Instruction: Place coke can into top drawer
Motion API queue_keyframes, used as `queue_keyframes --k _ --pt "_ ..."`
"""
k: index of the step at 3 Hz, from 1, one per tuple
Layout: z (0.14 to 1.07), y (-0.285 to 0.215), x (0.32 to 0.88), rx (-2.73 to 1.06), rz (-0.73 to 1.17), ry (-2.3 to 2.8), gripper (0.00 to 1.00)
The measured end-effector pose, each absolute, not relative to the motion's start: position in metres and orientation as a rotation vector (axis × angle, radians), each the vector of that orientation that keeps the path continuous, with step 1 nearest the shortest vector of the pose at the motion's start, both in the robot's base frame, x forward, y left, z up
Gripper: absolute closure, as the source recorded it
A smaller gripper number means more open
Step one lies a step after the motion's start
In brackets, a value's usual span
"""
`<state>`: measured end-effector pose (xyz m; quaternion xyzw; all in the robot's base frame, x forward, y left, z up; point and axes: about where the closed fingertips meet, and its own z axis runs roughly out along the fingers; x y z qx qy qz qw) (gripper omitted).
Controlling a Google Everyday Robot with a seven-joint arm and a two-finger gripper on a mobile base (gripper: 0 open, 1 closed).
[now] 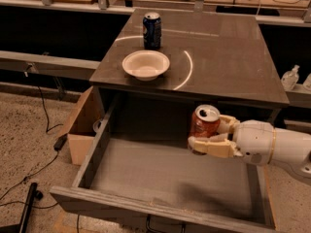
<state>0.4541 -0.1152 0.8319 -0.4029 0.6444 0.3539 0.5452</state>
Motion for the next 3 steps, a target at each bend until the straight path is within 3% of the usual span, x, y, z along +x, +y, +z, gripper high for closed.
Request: queue_keyframes --k 3 --pt "0.766 -0.101 0.490 -0.987 0.795 1.574 1.00"
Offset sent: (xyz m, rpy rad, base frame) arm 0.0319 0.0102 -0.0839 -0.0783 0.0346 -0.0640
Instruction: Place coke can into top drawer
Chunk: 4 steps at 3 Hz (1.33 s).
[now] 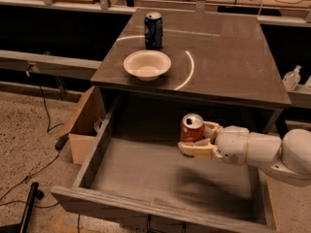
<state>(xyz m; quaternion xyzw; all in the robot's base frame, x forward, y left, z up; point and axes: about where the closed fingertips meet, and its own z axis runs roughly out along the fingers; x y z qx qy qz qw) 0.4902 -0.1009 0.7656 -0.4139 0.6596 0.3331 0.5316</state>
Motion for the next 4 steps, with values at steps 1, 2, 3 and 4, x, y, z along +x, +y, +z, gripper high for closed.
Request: queue_keyframes --k 1,2,3,4 --pt "0.739 -0.088 0.513 -1.032 0.790 1.563 1.00" --pt "0.723 -0.073 0.527 -1.054 0.781 1.541 1.00" --pt "0.708 -0.047 0.537 -1.060 0.783 1.514 1.00" --pt "0.703 -0.031 0.544 -1.067 0.793 1.490 1.00"
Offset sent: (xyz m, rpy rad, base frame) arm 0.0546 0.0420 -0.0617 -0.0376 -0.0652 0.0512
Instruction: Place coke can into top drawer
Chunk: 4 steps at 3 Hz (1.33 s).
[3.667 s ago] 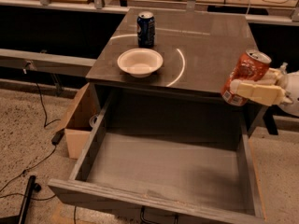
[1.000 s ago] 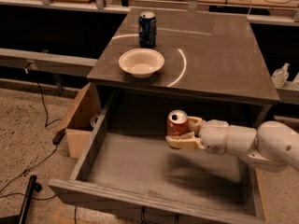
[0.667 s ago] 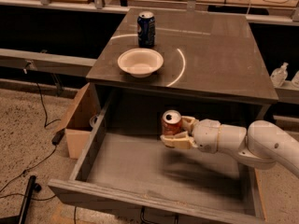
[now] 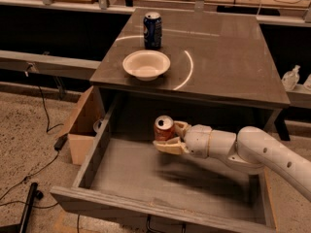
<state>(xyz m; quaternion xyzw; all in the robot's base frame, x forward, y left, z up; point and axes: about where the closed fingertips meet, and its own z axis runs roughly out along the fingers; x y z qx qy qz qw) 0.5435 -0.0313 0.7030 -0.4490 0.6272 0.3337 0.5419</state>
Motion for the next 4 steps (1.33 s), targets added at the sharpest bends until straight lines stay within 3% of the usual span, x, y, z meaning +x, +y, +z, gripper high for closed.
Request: queue_keyframes --k 2,4 --pt "0.679 0.000 0.553 -1.062 0.823 1.473 1.00" --pt "0.667 0.018 0.556 -1.047 0.833 1.481 0.51"
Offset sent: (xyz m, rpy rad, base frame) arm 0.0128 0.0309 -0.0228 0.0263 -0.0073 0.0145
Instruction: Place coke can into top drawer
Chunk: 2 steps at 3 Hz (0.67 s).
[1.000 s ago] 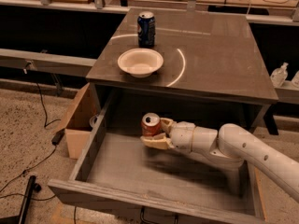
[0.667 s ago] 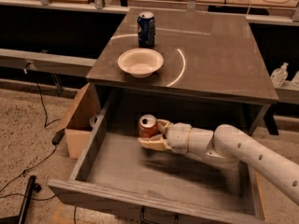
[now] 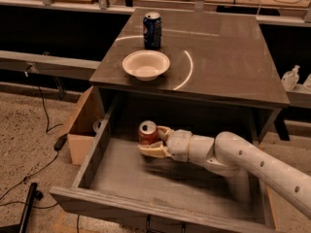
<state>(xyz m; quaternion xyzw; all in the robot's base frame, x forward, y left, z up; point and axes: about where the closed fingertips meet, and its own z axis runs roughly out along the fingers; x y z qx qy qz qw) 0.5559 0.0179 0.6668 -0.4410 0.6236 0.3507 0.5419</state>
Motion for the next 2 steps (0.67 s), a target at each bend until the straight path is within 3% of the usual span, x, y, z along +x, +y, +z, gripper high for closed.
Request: queue_keyframes --k 2 --pt "0.6606 0.0288 0.5523 -1.058 0.861 1.487 0.04"
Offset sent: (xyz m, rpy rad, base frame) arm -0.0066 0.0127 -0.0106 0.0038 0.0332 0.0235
